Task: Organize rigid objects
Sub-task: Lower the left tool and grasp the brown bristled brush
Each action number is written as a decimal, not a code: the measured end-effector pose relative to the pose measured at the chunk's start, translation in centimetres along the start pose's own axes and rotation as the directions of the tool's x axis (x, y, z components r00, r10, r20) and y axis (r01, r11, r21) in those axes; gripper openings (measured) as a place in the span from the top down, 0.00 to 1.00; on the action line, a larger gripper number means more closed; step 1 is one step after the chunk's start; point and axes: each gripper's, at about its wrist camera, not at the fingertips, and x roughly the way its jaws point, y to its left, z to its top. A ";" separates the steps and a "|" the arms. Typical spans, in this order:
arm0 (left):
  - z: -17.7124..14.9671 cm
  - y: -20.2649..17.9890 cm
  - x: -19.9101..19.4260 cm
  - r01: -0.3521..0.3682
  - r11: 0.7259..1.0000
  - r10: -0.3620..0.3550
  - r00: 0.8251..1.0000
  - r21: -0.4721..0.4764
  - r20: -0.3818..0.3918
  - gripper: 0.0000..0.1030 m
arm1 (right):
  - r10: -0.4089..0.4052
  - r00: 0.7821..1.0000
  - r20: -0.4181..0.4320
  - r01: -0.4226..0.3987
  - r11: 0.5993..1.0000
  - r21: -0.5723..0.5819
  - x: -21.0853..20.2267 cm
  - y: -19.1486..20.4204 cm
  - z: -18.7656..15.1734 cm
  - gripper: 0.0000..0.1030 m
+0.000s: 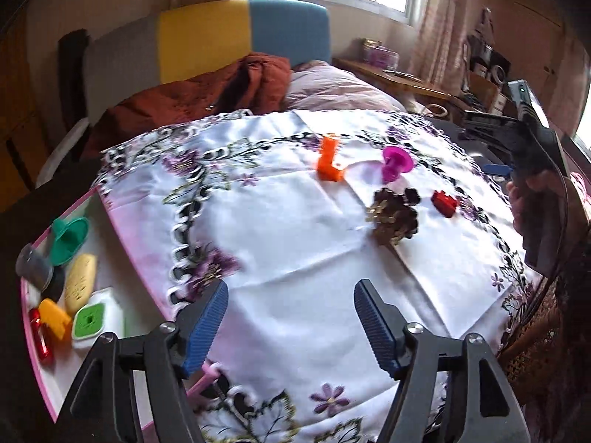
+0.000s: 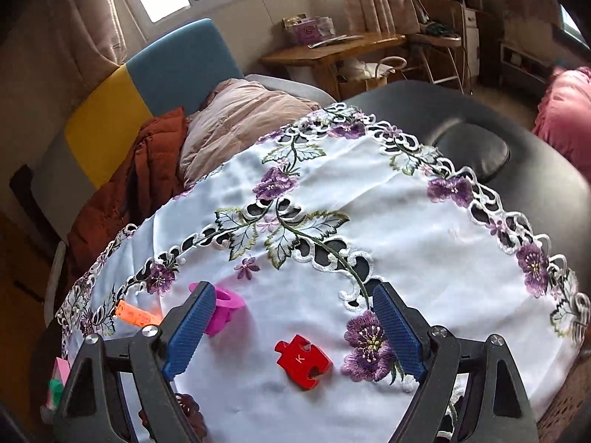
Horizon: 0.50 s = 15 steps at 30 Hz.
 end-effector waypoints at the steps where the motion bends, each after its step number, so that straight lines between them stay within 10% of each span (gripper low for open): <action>1: 0.5 -0.9 0.6 0.022 0.999 -0.022 1.000 0.027 -0.004 0.28 | 0.011 1.000 -0.011 -0.011 1.000 0.010 0.2 -0.2 0.0 0.15; 15: 6.1 -8.3 9.2 0.151 0.960 -0.135 0.987 0.236 -0.085 0.02 | 0.051 0.997 -0.051 -0.048 0.998 0.051 0.8 -0.7 0.0 0.14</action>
